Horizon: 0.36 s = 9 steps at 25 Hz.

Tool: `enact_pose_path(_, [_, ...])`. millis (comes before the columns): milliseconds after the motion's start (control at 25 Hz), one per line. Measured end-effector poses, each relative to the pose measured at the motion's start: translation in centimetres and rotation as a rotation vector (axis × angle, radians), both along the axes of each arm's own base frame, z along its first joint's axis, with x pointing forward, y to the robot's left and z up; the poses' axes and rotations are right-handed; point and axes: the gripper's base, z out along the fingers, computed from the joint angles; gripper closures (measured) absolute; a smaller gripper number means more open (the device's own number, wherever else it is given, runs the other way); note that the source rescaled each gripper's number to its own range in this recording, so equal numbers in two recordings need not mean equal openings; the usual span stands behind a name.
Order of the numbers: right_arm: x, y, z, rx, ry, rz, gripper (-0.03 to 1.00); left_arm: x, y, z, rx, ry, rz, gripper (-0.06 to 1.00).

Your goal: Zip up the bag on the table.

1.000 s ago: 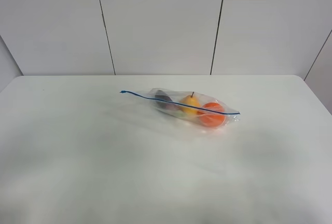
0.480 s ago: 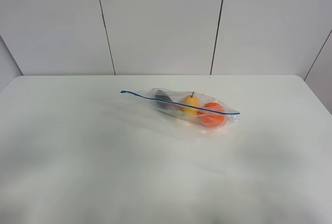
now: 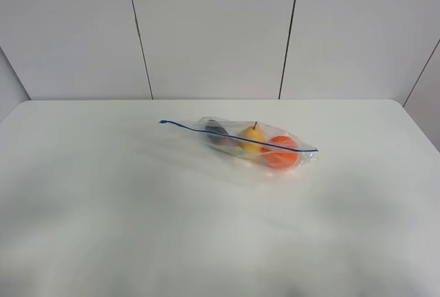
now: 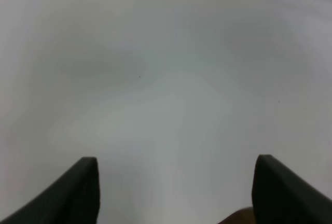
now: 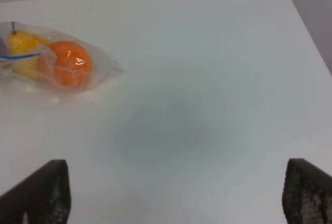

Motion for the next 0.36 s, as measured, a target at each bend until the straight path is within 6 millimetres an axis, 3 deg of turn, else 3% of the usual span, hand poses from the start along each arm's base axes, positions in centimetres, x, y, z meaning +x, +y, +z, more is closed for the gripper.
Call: enact_pose_path(360, [0.00,0.00,0.00,0.001,0.000,0.001,0.02,0.00,0.00,0.00,0.000,0.000,0.000,-0.06])
